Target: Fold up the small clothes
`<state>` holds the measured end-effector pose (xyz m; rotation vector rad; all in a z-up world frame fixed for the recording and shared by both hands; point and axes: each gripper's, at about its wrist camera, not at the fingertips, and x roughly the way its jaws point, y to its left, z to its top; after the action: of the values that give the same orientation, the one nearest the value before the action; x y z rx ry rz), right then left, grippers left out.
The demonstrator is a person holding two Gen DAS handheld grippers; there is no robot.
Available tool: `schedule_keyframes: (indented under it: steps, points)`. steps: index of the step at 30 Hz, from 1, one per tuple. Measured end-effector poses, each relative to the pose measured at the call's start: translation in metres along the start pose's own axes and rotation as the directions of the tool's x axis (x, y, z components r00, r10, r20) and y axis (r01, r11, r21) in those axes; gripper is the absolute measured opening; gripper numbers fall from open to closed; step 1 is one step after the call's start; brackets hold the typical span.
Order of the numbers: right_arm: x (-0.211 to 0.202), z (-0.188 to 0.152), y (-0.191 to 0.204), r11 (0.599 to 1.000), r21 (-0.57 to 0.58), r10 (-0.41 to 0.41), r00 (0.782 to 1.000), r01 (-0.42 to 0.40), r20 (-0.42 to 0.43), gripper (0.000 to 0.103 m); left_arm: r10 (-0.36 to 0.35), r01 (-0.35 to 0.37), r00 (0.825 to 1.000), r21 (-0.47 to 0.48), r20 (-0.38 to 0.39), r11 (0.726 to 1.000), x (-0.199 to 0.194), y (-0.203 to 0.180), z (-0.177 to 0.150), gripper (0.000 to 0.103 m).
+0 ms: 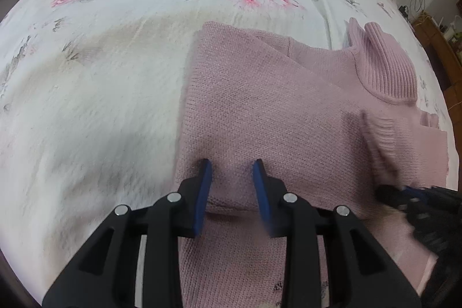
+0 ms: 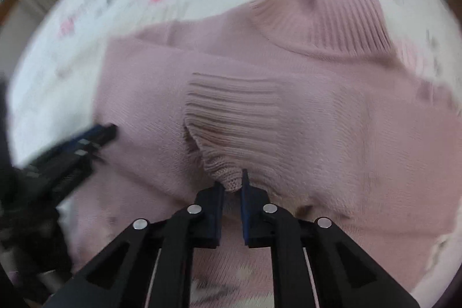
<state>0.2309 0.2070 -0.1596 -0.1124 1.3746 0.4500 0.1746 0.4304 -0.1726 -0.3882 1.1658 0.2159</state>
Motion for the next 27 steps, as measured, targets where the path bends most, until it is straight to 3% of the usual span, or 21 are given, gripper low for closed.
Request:
schedule_keyframes:
  steps: [6, 12, 17, 22, 25, 27]
  points:
    - [-0.062, -0.015, -0.065, 0.982, 0.118, 0.136, 0.984, -0.149, 0.115, 0.01, 0.004, -0.004, 1.0, -0.012, -0.002, 1.0, 0.0, 0.0, 0.0, 0.03]
    - [-0.106, -0.021, -0.118, 0.963, 0.201, 0.141, 0.972, -0.179, 0.188, 0.01, 0.004, -0.004, 1.0, -0.014, 0.0, 1.0, -0.001, 0.001, 0.001, 0.03]
    - [-0.112, -0.03, -0.164, 0.957, 0.267, 0.067, 0.981, -0.115, 0.183, 0.01, 0.012, -0.012, 1.0, -0.005, -0.003, 1.0, -0.001, 0.0, 0.001, 0.03]
    - [-0.089, -0.044, -0.208, 0.936, 0.338, 0.065, 0.991, -0.1, 0.113, 0.012, 0.017, -0.017, 1.0, 0.007, -0.006, 1.0, 0.001, -0.003, 0.002, 0.031]
    - [-0.072, -0.056, -0.22, 0.936, 0.35, -0.048, 0.998, 0.029, 0.046, 0.012, 0.021, -0.021, 1.0, 0.016, -0.011, 1.0, 0.002, -0.005, 0.003, 0.031]
    - [-0.075, -0.063, -0.223, 0.935, 0.355, -0.042, 0.997, 0.017, 0.062, 0.012, 0.027, -0.027, 0.999, 0.028, -0.016, 0.999, 0.0, -0.007, 0.005, 0.031]
